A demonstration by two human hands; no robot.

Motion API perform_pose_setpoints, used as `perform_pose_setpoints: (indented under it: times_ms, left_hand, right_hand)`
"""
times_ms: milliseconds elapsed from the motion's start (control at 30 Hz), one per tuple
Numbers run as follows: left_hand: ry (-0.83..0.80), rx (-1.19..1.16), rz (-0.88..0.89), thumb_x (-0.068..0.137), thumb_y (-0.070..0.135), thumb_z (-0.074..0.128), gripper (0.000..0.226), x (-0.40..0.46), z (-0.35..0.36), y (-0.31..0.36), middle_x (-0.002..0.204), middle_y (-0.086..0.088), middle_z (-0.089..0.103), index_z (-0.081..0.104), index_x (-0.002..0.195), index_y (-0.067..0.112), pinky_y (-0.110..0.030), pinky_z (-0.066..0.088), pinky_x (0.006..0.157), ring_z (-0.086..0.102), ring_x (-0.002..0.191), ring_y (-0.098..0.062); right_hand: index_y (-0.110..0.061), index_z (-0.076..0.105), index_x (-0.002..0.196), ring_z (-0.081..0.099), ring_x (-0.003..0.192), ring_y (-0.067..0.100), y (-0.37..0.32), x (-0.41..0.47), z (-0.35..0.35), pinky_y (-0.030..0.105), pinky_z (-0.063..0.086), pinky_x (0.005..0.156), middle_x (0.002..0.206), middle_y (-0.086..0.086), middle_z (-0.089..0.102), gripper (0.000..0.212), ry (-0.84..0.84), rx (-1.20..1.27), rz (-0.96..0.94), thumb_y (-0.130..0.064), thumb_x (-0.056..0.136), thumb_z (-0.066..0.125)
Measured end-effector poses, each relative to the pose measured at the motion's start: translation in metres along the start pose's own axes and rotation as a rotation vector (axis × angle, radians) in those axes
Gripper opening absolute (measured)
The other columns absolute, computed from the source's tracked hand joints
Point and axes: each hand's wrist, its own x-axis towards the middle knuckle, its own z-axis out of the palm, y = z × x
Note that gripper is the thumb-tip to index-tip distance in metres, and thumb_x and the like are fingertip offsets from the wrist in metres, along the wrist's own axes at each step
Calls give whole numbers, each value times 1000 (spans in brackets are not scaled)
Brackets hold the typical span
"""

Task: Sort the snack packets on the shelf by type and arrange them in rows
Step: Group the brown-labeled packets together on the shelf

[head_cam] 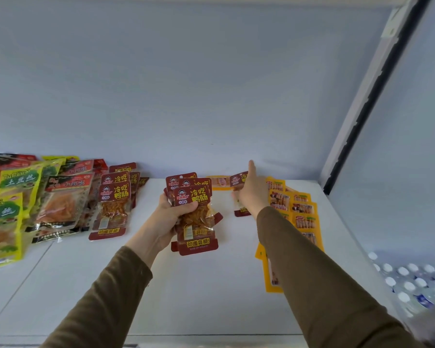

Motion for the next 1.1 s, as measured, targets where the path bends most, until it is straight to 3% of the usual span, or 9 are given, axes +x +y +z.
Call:
perform_pose_setpoints:
  times_ms: [200,333,467,600,700,800,867,933,1100]
  left_hand:
    - [58,-20,-1,84,11,82,71,3,-9,0,127,-7,68,41,140,26,-55,56,96,70,111,-31]
    - [85,-84,-26,85,9,80,69,4,-7,4,126,-8,69,41,139,24,-55,57,93,71,109,-32]
    - [59,-153,-26,88,6,76,59,3,0,10,121,-13,72,44,136,19,-47,63,78,76,99,-33]
    - [71,-188,-24,99,17,64,48,0,-2,14,126,-21,70,46,142,10,-48,62,85,72,109,-39]
    - [144,-207,-59,101,33,52,44,1,-12,15,119,-19,74,61,134,6,-49,58,94,72,106,-36]
    - [142,-45,-11,100,38,56,36,3,-22,19,109,-12,77,64,124,13,-42,61,80,76,98,-32]
    - [167,83,7,98,35,62,34,8,-30,25,110,-10,74,55,127,17,-38,59,73,74,97,-28]
    - [199,216,30,97,31,65,41,15,-39,33,116,-9,69,47,132,21,-42,59,82,70,102,-27]
    - [289,520,130,101,38,61,56,27,-62,42,123,0,67,40,151,24,-41,57,93,67,105,-21]
  right_hand:
    - [-21,53,143,63,117,25,-3,0,-28,41,56,97,131,8,60,47,112,426,-38,-15,98,65]
    - [-16,70,121,75,100,24,-31,-26,-37,37,62,81,112,7,75,31,-254,1248,47,-3,92,70]
    - [-25,71,121,76,95,19,-52,-58,-10,32,61,74,111,6,74,36,-423,1173,-45,-10,89,76]
    - [-36,63,126,73,103,27,-62,-72,22,49,63,83,130,8,61,45,-410,1161,14,-15,89,78]
    - [-41,37,147,67,114,24,-70,-73,39,50,60,91,139,4,52,80,-397,1099,35,-14,86,81]
    - [-38,9,158,65,116,17,-80,-70,51,41,59,91,135,-11,55,111,-533,1070,102,-15,81,86]
    - [-30,22,153,72,105,18,-88,-65,60,34,60,81,124,-3,68,101,-622,1104,150,-14,78,88]
    - [-31,34,143,74,99,19,-98,-60,69,30,59,72,117,1,72,86,-643,1145,186,-13,78,88]
    - [-27,36,139,68,104,18,-131,-52,93,27,56,71,122,1,66,76,-492,1090,176,-12,82,84]
